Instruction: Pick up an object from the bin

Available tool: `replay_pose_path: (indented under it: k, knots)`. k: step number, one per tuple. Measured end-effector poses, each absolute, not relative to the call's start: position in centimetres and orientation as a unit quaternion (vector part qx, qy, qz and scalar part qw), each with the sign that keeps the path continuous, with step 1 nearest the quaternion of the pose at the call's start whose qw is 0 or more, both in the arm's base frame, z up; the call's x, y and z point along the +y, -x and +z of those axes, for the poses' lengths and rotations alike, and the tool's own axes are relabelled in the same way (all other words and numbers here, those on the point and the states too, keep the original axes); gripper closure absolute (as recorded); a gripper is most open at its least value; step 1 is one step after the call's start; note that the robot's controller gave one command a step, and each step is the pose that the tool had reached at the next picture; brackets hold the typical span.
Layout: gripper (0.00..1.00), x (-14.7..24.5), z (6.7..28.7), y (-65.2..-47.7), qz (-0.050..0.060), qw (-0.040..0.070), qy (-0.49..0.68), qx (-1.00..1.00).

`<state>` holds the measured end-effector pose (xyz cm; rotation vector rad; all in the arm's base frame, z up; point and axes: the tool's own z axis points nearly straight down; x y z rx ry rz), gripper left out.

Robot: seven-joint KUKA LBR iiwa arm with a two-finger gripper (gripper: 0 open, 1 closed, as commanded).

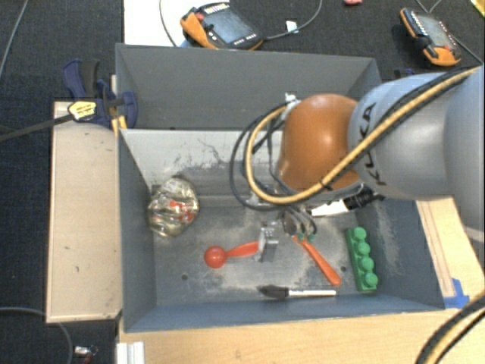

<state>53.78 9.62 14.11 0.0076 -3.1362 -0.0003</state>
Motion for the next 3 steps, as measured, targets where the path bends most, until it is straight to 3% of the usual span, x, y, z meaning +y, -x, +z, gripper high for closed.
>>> replay_pose_path:
  k: [1, 2, 3]
  knots:
    - [0.00, 9.6, 14.6, -54.0, -0.001, -0.001, 0.000, -1.000]
    - [0.00, 12.6, 7.0, -53.4, -0.001, -0.001, -0.014, -1.000]
    - [0.00, 13.1, 13.9, -53.0, -0.002, -0.008, 0.025, -1.000]
